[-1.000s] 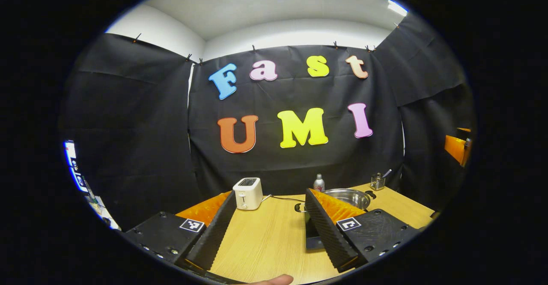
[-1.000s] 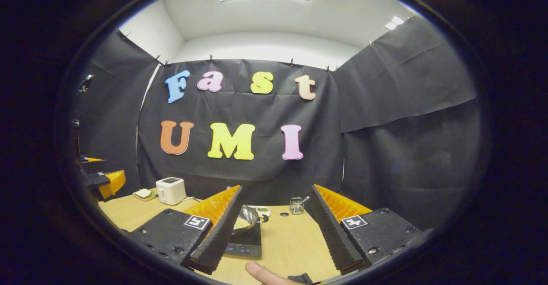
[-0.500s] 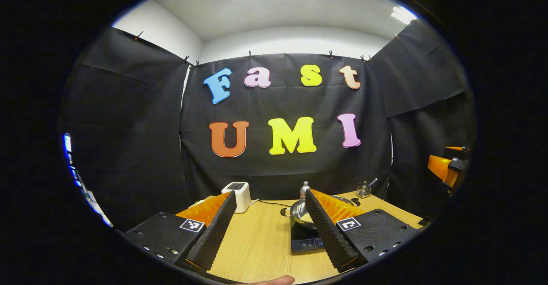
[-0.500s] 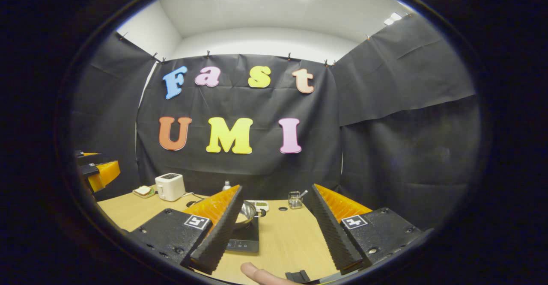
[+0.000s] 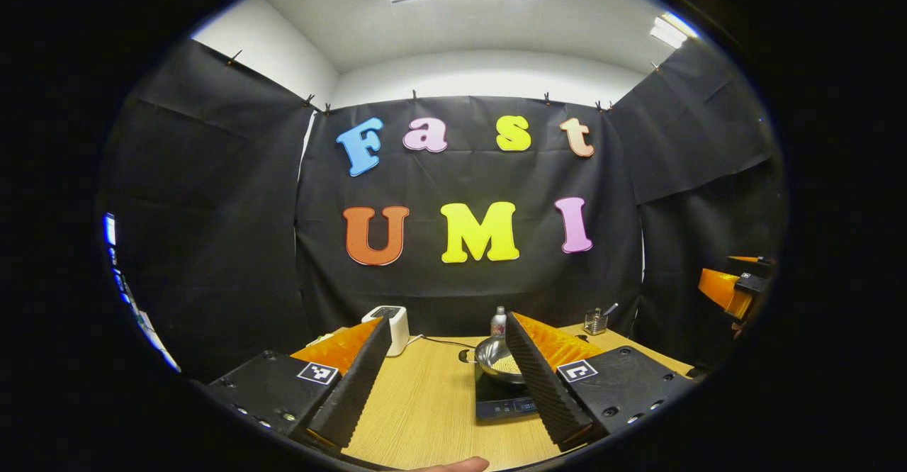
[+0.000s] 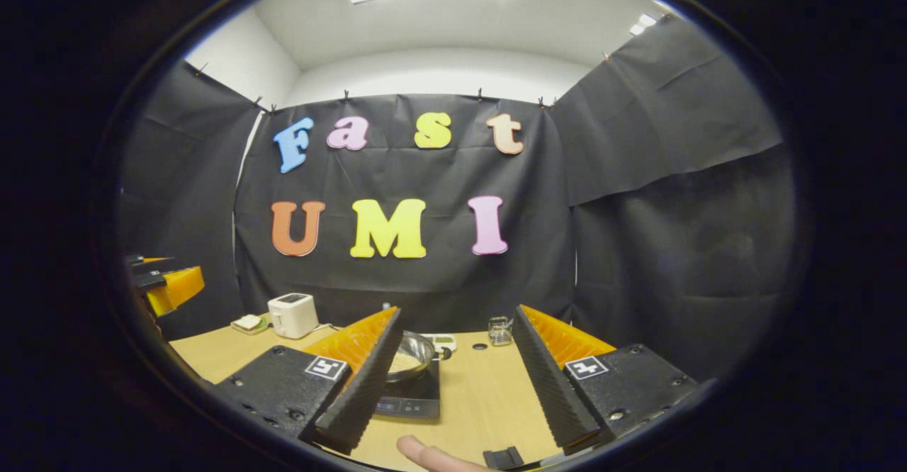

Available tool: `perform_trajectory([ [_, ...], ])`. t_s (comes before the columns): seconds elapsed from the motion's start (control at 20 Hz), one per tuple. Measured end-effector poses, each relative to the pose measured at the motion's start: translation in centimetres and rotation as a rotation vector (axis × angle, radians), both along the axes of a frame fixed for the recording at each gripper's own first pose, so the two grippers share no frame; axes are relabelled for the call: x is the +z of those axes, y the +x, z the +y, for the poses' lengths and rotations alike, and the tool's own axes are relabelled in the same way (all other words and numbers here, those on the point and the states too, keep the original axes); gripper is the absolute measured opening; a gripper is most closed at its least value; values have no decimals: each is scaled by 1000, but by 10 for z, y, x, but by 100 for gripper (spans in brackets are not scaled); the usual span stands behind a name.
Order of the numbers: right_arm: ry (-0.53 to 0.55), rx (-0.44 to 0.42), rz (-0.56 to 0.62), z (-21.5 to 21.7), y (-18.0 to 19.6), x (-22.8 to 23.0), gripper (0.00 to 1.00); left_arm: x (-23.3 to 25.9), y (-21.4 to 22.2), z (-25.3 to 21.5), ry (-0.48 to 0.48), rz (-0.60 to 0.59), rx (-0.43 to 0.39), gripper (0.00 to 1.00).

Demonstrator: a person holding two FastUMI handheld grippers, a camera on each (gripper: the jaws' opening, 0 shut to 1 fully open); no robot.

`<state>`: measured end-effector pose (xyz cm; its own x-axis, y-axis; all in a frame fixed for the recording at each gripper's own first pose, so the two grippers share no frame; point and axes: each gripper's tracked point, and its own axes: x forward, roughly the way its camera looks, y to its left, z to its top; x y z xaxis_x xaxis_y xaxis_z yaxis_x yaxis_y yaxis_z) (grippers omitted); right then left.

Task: First push the handle of the pot to place it horizontally, then grasp the pot with both hands and set it on the induction cooktop.

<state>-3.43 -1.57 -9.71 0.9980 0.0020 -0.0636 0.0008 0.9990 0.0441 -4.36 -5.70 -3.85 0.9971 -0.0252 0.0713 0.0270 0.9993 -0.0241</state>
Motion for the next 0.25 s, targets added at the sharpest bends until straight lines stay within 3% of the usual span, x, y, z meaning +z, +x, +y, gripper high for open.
perform_trajectory([
  [0.25, 9, 25, -11, 3, -2, -1, 95, -2, -1, -5, 8, -5, -18, 96],
])
